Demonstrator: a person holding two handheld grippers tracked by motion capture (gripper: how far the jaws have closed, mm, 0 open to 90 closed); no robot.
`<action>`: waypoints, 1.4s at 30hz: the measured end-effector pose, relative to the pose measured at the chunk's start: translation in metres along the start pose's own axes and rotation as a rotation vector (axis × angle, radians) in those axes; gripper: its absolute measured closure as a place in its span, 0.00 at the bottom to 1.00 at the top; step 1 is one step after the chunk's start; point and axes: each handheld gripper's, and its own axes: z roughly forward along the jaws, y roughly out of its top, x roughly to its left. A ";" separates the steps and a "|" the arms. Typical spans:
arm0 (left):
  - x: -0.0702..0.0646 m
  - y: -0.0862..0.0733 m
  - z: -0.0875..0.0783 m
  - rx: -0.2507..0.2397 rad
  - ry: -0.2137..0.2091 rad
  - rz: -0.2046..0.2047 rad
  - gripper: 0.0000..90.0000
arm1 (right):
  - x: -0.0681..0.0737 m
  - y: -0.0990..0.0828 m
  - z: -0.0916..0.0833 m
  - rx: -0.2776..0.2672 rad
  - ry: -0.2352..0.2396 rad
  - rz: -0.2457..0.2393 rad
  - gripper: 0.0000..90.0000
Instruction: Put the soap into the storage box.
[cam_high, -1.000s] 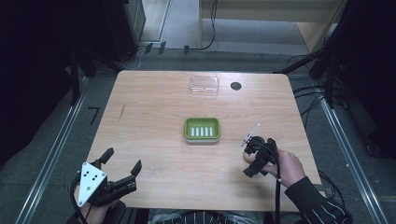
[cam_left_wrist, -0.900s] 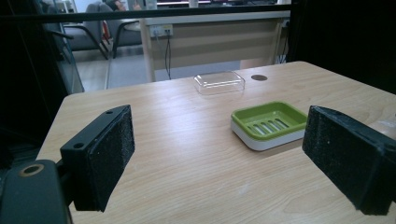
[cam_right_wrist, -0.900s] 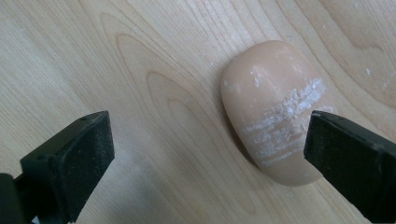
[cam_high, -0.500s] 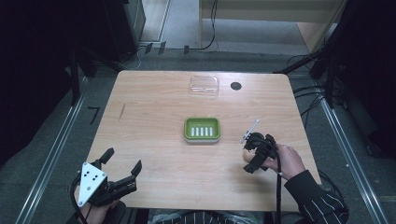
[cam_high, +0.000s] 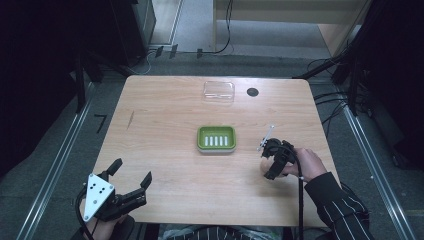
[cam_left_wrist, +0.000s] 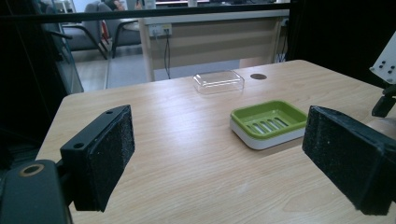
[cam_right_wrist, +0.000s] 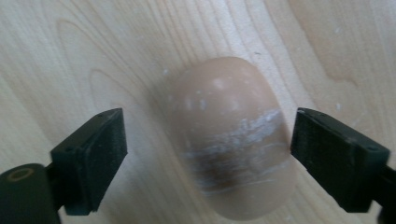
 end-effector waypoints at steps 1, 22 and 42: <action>0.000 0.000 0.000 0.001 0.000 0.001 0.11 | -0.001 0.001 0.000 0.003 -0.005 0.010 0.15; 0.000 0.000 0.000 0.001 0.002 0.001 0.11 | -0.009 0.003 0.011 0.085 -0.015 -0.041 0.28; 0.000 0.000 -0.001 0.002 0.003 0.003 0.11 | -0.008 0.005 0.017 0.108 -0.014 -0.039 0.35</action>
